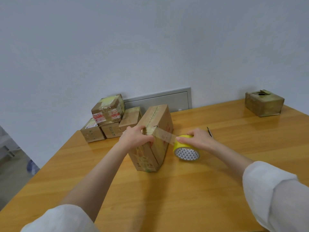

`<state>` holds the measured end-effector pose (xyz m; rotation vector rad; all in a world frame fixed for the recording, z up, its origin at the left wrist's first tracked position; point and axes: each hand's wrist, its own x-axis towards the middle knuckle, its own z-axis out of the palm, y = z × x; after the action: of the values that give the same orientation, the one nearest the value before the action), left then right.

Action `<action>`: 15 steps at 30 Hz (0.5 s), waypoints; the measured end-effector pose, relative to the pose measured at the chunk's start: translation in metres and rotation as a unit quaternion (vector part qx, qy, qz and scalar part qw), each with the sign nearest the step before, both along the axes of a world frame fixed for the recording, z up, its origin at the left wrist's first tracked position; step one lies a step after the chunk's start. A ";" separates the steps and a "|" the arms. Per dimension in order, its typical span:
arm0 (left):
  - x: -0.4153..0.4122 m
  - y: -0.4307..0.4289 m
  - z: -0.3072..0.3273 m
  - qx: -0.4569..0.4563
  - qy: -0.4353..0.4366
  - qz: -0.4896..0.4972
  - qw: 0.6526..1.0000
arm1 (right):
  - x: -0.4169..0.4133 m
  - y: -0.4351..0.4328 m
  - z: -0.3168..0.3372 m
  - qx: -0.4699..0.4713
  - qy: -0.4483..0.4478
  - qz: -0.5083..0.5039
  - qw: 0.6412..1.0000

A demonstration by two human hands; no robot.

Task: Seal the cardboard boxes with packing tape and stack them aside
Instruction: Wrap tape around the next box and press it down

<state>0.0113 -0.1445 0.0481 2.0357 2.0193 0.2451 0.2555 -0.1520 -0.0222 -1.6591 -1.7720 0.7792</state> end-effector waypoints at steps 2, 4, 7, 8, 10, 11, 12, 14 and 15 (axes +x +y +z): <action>-0.004 0.000 0.000 0.003 -0.028 -0.003 1.000 | 0.000 -0.003 0.003 -0.008 0.067 0.005 0.998; -0.005 0.000 0.002 -0.003 -0.071 -0.001 0.997 | -0.001 -0.003 0.006 -0.007 0.086 -0.004 0.996; 0.000 -0.004 0.003 -0.005 -0.098 0.005 0.995 | -0.006 0.000 0.008 0.001 0.074 -0.017 0.997; 0.000 -0.003 0.001 0.005 -0.062 0.006 0.998 | -0.007 0.001 0.008 0.004 0.062 -0.020 0.998; -0.002 -0.002 -0.003 0.036 0.028 0.024 0.999 | -0.009 0.002 0.007 0.007 0.060 -0.027 0.998; -0.003 -0.002 -0.005 0.045 0.051 0.035 0.997 | -0.008 0.003 0.007 0.003 0.070 -0.022 0.997; -0.005 -0.001 -0.006 0.045 0.060 0.042 0.996 | -0.007 0.002 0.008 -0.003 0.081 -0.009 0.997; -0.009 0.001 -0.006 0.033 0.060 0.049 0.996 | -0.005 -0.001 0.010 -0.022 0.103 0.037 0.994; -0.011 0.002 -0.005 0.027 0.058 0.050 0.997 | -0.004 -0.002 0.010 -0.035 0.116 0.057 0.991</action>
<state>0.0007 -0.1421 0.0429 2.0279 2.2113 0.2075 0.2518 -0.1540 -0.0126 -1.4533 -1.7019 1.0527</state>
